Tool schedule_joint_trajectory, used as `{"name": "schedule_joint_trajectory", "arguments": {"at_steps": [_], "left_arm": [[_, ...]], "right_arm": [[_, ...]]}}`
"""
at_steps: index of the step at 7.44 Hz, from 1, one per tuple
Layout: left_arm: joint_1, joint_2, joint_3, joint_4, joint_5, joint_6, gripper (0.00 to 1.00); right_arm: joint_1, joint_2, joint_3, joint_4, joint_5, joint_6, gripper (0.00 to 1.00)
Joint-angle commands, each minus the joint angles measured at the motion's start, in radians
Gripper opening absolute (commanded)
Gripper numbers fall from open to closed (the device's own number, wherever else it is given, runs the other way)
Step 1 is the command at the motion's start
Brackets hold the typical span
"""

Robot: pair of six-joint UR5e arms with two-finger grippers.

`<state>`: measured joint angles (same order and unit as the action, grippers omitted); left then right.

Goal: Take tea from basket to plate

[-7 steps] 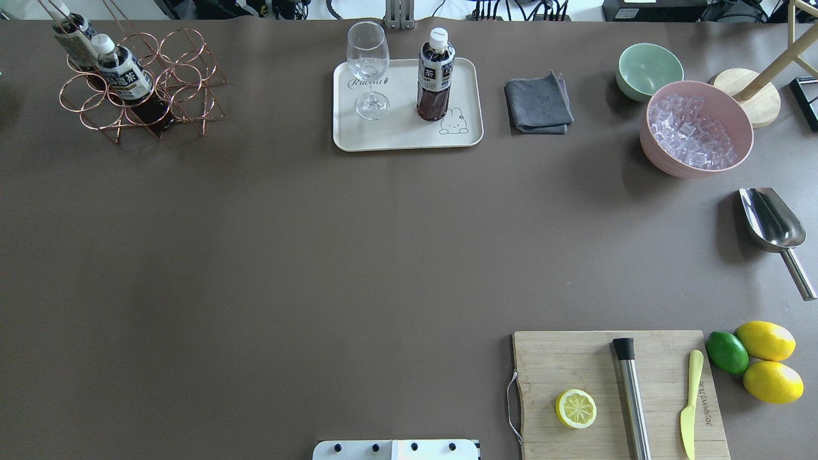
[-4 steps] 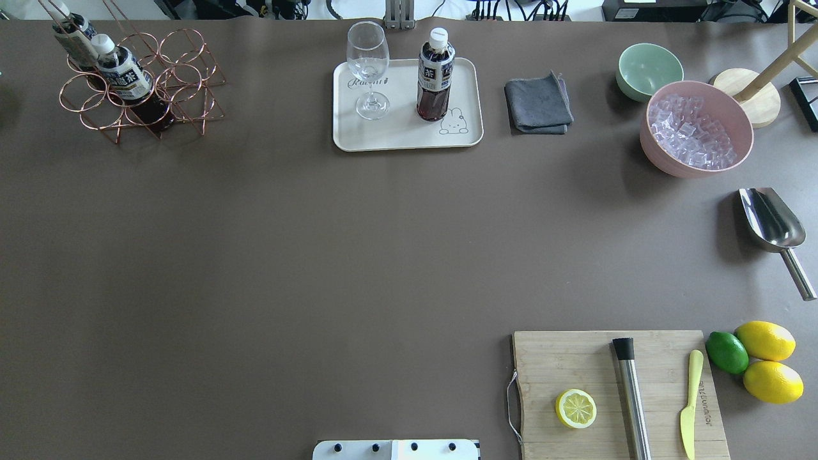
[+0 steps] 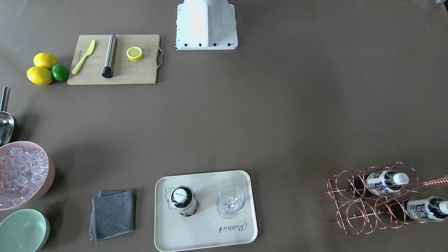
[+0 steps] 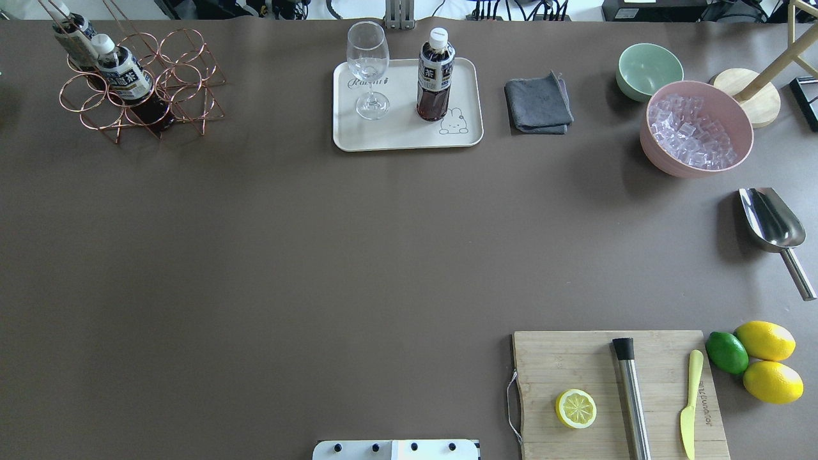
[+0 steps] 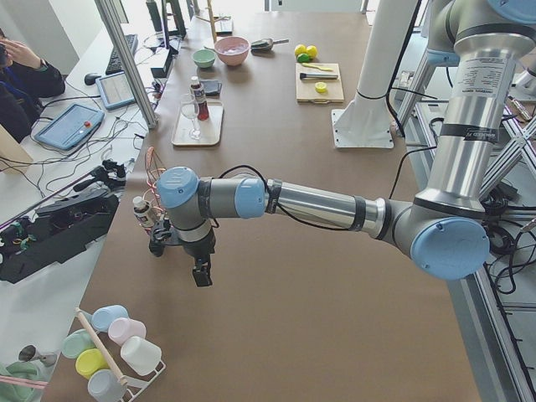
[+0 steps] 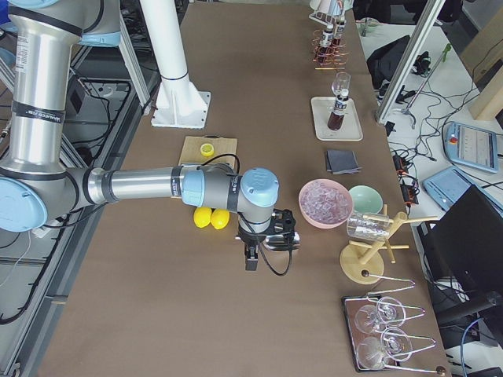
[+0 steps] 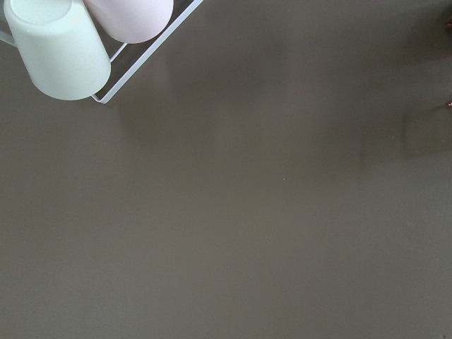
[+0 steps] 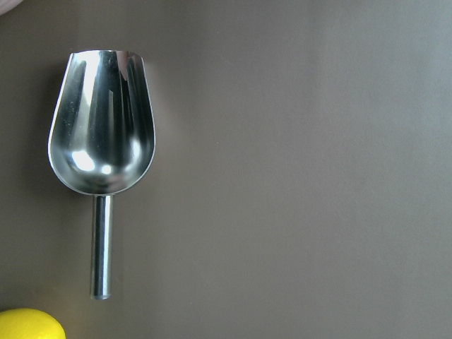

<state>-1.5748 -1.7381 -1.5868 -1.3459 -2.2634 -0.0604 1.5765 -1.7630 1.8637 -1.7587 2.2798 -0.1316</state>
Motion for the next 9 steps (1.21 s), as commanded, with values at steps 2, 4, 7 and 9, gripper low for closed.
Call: {"name": "schedule_joint_trajectory", "arguments": {"at_steps": [2,4,7,9], "left_arm": [[0.001,0.0,-0.002,-0.001,0.001,0.001,0.98],[0.001,-0.001,-0.006,-0.006,0.001,0.001,0.98],[0.006,-0.003,-0.004,-0.007,0.001,-0.001,0.98],[0.007,-0.006,-0.004,-0.007,0.001,-0.002,0.98]], "right_arm": [[0.0,-0.009,0.002,0.001,-0.005,-0.006,1.0],[0.0,-0.01,-0.003,0.001,-0.005,-0.009,1.0],[0.0,-0.006,-0.001,0.001,-0.005,-0.008,1.0],[0.0,0.002,0.0,0.002,-0.005,-0.005,1.0]]}}
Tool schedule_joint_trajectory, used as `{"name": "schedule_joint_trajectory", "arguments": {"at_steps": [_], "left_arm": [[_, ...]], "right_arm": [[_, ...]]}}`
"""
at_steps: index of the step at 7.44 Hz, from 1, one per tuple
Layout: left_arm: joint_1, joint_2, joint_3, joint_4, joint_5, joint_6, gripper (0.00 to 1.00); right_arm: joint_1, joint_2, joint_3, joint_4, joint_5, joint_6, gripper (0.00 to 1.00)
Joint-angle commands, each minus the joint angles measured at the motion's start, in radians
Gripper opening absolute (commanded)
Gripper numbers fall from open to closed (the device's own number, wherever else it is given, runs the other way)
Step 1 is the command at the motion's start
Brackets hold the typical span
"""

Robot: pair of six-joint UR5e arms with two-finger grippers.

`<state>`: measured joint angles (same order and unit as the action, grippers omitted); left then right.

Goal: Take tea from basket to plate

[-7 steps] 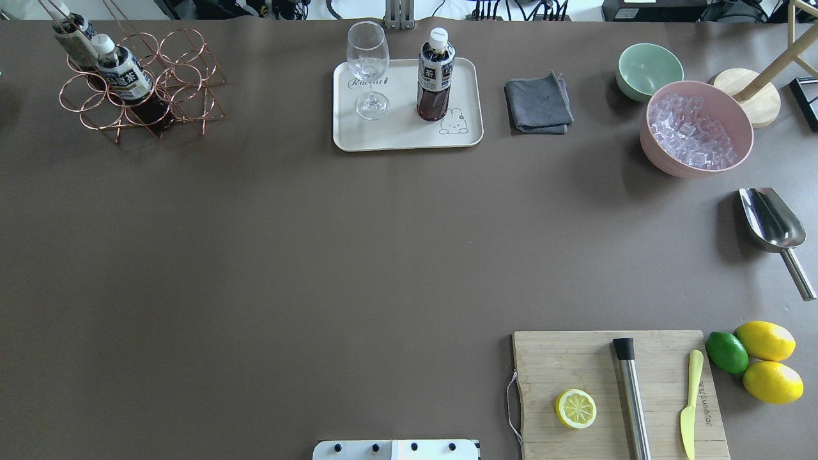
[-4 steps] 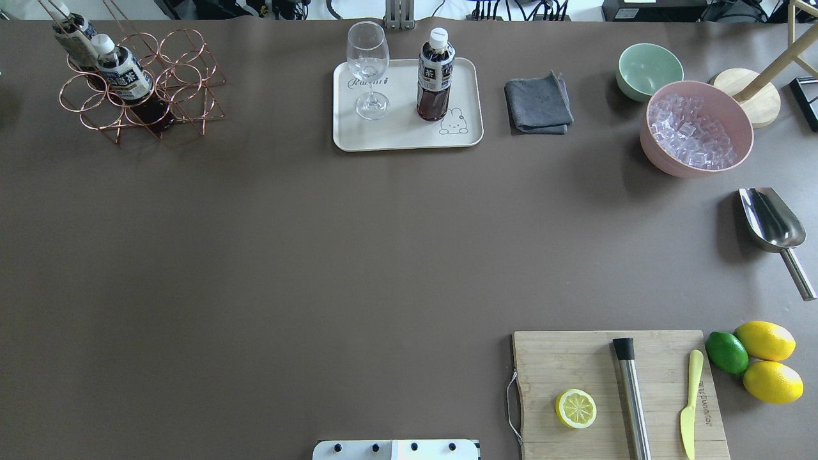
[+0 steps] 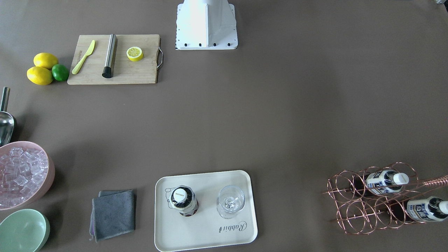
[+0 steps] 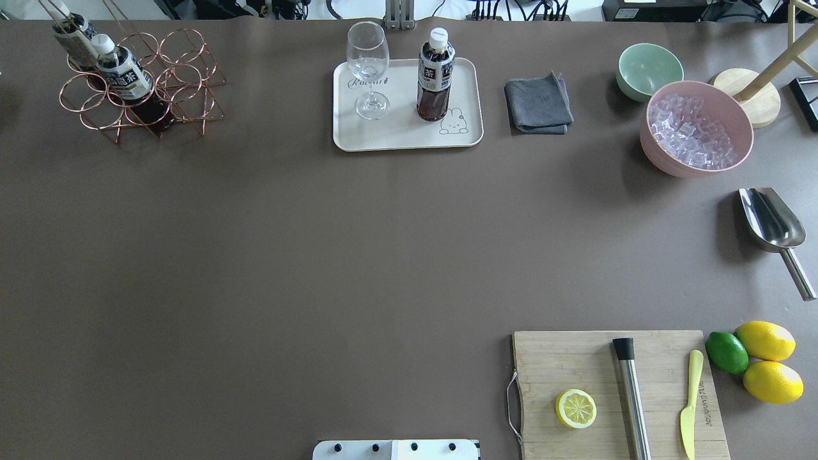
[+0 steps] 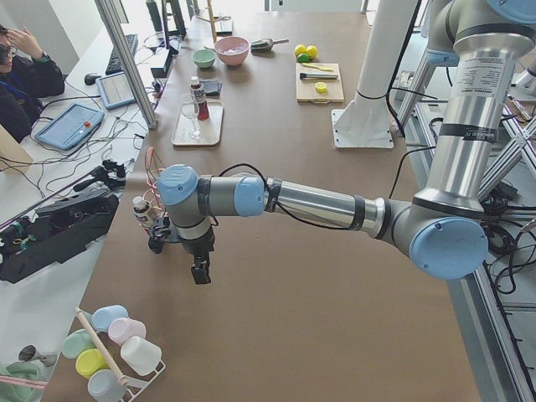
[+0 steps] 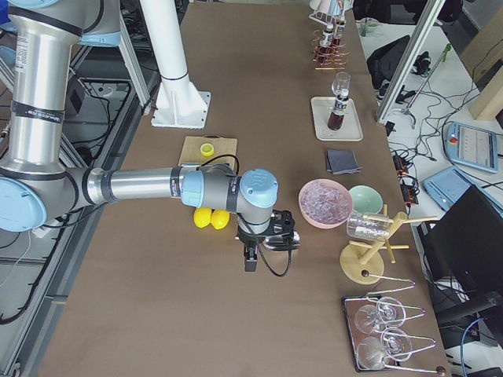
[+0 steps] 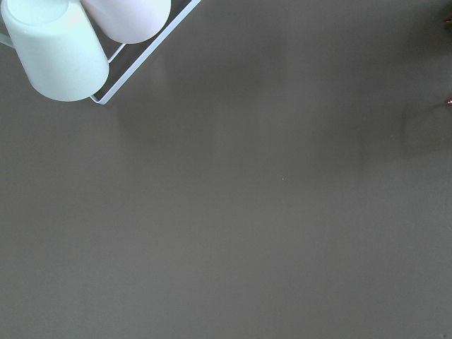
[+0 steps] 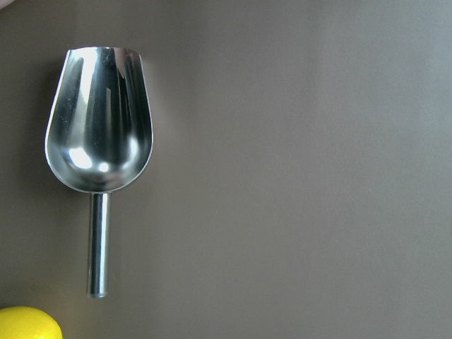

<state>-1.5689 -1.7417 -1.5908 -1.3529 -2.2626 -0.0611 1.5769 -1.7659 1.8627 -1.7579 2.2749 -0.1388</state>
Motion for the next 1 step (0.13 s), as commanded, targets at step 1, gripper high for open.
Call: {"name": "schedule_joint_trajectory", "arguments": {"at_steps": [1], "left_arm": [[0.001,-0.002,0.0,0.0,0.0,-0.002,0.98]], "right_arm": [[0.0,0.005,0.001,0.0,0.0,0.004,1.0]]}}
